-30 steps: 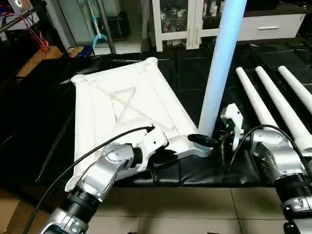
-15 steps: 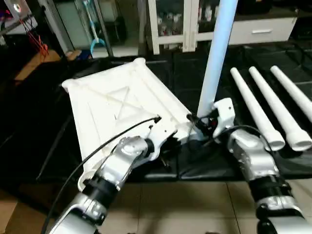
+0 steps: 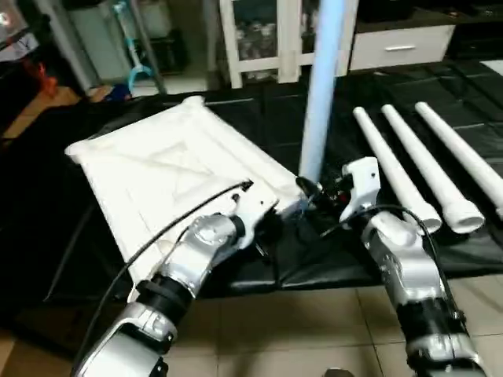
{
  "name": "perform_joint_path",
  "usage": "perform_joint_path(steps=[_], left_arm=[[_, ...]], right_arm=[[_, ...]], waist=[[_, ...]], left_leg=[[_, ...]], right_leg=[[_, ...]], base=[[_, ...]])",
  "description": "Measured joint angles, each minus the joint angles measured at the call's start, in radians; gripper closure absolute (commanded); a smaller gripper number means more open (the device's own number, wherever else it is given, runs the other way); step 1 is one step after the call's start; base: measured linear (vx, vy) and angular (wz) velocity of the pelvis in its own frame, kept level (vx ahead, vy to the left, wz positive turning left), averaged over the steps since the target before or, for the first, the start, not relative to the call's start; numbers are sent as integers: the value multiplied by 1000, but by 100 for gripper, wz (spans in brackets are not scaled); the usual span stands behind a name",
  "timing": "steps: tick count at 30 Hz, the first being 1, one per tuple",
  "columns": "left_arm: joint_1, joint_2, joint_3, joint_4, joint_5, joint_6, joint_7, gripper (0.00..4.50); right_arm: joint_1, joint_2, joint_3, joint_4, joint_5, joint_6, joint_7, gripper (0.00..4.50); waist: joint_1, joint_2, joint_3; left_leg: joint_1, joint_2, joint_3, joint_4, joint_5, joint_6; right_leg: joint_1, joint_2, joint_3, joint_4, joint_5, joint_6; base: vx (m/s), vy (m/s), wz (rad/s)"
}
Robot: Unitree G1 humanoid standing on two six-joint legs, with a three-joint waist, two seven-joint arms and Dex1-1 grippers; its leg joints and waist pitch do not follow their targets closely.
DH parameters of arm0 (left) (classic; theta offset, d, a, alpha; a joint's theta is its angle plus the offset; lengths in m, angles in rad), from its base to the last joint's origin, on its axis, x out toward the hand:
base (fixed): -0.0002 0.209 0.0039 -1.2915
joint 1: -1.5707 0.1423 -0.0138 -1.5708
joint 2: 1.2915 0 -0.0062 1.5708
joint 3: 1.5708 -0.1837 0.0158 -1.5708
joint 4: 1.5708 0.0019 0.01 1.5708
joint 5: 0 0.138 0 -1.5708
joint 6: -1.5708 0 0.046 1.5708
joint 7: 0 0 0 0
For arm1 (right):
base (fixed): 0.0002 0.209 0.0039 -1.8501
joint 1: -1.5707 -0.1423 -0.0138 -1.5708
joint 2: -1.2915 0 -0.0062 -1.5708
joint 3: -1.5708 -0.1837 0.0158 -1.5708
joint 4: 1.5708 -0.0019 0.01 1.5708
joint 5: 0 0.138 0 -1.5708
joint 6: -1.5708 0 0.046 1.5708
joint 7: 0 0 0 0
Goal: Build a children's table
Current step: Rotate leg to tighten
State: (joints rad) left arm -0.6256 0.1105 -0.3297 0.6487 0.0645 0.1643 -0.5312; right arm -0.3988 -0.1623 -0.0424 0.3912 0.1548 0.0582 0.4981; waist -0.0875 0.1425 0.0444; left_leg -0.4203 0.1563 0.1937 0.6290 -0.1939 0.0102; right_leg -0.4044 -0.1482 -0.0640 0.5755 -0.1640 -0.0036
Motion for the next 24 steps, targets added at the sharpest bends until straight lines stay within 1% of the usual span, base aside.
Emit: perform_joint_path(steps=[2,3,6,7,10,11,12,14,17,19,23,24], left_arm=[[-27,0,1,53,4,-38,3,450],[-39,0,1,79,5,-55,5,450],[-94,-9,3,183,11,-112,22,450],[-121,-20,12,236,13,-141,41,450],[-175,-47,41,335,19,-175,90,450],[-196,-54,57,369,16,-178,97,406],[-207,-58,66,386,13,-180,103,394],[-228,-66,100,395,-12,-212,126,390],[-295,-62,147,395,-48,-239,143,352],[-318,-58,177,395,-70,-260,143,343],[-319,-46,214,397,-97,-260,116,307],[-314,-32,222,385,-106,-256,106,302]], right_arm=[[16,4,-2,-14,-8,-1,-35,88],[17,2,-6,-18,-9,0,-47,75],[25,-5,-14,-48,-22,7,-82,75],[36,-7,-13,-63,-36,20,-96,75],[57,-7,-7,-66,-53,44,-119,75],[63,-8,-2,-68,-54,49,-121,64],[70,-8,0,-74,-57,50,-123,64],[74,-8,3,-77,-67,52,-131,64],[74,-6,13,-97,-69,63,-137,64],[74,-4,31,-114,-75,63,-135,64],[74,7,38,-117,-75,70,-130,64],[74,9,41,-121,-75,72,-131,64]], waist=[[0,0,1],[-1,0,1],[-5,-2,2],[-7,-3,2],[-13,-2,3],[-16,-2,3],[-18,-1,3],[-20,-2,3],[-15,0,2],[-13,1,1],[-4,0,1],[4,1,1]], left_leg=[[0,0,1,-2,0,0],[-1,-1,1,-3,0,0],[-1,-1,1,-3,0,0],[-3,-1,1,-4,0,0],[-5,-1,1,-4,0,0],[-7,-2,2,-4,0,0],[-7,-2,2,-4,0,0],[-7,-1,2,-2,0,0],[-7,-1,3,-2,1,1],[-7,-1,3,-2,3,5],[-10,-1,3,0,2,7],[-12,-1,3,1,2,8]], right_leg=[[-1,0,0,0,0,0],[-1,0,0,0,0,0],[-1,0,0,-1,0,0],[-2,0,0,-1,0,0],[-3,0,0,-1,0,0],[-4,-1,0,-1,1,0],[-5,-1,0,-1,2,-1],[-5,-4,-2,0,9,0],[-4,-6,-5,1,10,2],[-4,-6,-5,1,7,7],[-6,-7,-5,1,5,10],[-9,-7,-5,2,5,10]], base=[[0,0,0],[0,0,0],[0,0,0],[0,0,0],[0,0,0],[0,0,0],[0,0,0],[0,0,0],[33,-2,3],[25,-1,0],[18,1,-1],[0,0,0]])
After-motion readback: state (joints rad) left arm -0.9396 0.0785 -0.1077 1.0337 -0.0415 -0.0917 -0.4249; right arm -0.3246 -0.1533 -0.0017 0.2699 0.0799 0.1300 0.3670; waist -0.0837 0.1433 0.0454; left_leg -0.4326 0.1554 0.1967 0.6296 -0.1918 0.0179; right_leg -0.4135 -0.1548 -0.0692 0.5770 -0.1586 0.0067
